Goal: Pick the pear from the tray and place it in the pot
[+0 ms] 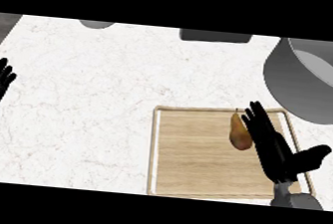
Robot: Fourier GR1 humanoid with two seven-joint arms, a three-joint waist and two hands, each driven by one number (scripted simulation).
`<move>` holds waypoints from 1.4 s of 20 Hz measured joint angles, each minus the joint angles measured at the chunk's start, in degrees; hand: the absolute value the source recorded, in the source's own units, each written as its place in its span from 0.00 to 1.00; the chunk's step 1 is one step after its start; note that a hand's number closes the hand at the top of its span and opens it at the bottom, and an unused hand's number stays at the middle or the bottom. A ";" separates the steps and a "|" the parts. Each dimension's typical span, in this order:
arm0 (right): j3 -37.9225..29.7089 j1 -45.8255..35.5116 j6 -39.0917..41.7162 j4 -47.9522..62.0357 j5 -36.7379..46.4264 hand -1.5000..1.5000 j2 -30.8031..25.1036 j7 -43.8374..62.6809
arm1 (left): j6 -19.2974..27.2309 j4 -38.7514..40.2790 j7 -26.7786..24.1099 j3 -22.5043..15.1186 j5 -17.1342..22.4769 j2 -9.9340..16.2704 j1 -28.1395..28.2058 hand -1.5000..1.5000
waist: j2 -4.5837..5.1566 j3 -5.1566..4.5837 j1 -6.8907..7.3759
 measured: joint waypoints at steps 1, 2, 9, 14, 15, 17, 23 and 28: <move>0.05 -0.17 -0.33 -0.61 0.41 1.00 -0.60 1.15 | -0.33 -0.09 0.59 -0.36 -0.09 -0.18 -0.49 0.50 | 0.41 -0.14 0.44; 0.69 -0.89 -0.67 -0.78 1.32 1.00 -1.50 3.09 | -0.68 0.54 0.96 -1.27 -0.27 -0.70 -0.73 0.50 | 0.77 -0.30 0.74; 6.08 -10.76 -4.94 0.85 17.74 0.00 -14.64 15.22 | -2.82 4.72 7.78 -10.23 0.25 -6.15 -0.27 0.50 | 2.22 -1.49 1.71; 6.94 -14.51 -18.74 -2.80 28.73 0.00 -11.54 14.86 | -2.17 9.03 11.36 -14.65 -0.44 -11.23 -2.13 0.50 | 2.10 -0.97 1.32; 6.73 -15.19 -19.65 -4.09 29.68 0.00 -11.52 15.80 | -1.69 9.05 12.35 -15.50 -0.78 -12.32 -2.34 0.50 | 2.05 -0.90 1.51; 6.62 -17.21 -19.87 -6.77 31.47 0.00 -11.65 19.63 | -1.73 10.65 12.99 -15.82 -1.43 -13.68 -3.55 0.50 | 2.00 -0.81 1.81; 7.34 -26.86 -11.13 -8.07 30.78 0.00 -14.34 40.18 | -1.35 12.30 14.39 -17.08 -2.67 -16.34 -5.16 0.50 | 1.93 -0.78 2.67; 6.03 -33.74 -5.27 -4.65 27.36 0.00 -13.39 53.75 | -2.00 14.11 14.81 -16.26 -2.80 -17.11 -6.99 0.50 | 2.02 -0.74 2.94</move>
